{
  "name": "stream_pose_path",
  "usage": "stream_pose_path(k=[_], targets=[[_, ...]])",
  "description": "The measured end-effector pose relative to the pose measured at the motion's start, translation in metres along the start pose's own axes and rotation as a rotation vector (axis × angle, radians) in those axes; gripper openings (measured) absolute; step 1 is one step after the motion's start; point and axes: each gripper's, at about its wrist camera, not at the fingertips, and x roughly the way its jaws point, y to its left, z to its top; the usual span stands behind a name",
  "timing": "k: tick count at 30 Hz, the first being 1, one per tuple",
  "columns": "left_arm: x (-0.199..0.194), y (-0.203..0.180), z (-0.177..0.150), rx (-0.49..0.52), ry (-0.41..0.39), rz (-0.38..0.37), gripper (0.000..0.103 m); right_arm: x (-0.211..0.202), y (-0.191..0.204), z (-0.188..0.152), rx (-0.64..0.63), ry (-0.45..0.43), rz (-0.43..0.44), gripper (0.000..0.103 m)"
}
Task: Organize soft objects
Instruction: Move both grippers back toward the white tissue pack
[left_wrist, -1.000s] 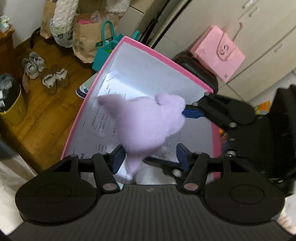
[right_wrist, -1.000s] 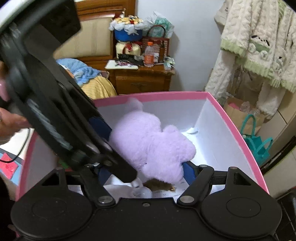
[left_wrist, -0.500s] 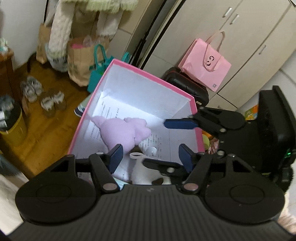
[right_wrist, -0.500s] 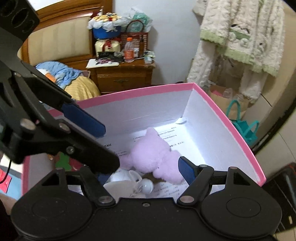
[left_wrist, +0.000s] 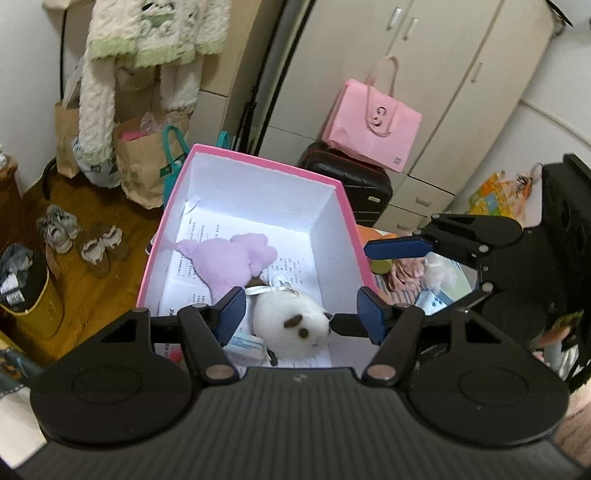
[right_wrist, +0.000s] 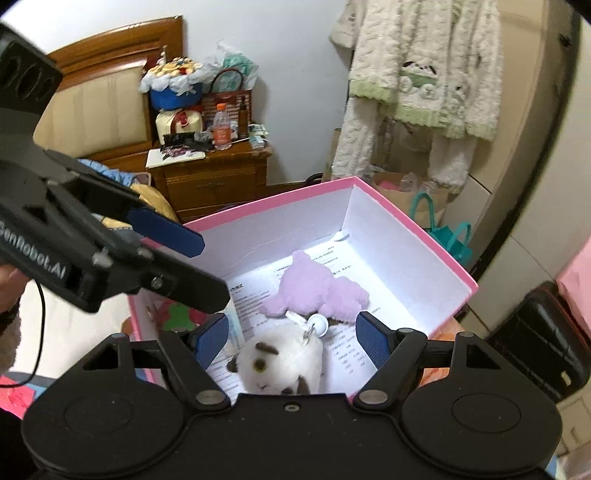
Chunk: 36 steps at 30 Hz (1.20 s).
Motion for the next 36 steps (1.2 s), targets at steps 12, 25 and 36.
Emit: stream_pose_path(k=[12, 25, 36], targets=[[-0.032, -0.026, -0.016, 0.12, 0.016, -0.023, 0.068, -0.041, 0.009, -0.012, 0.055, -0.026, -0.031, 0.08], [-0.054, -0.068, -0.041, 0.241, 0.067, -0.073, 0.075, -0.101, 0.032, -0.05, 0.068, -0.076, -0.081, 0.08], [-0.044, -0.12, -0.061, 0.322, 0.123, -0.157, 0.079, -0.156, 0.027, -0.12, 0.163, -0.115, -0.163, 0.08]])
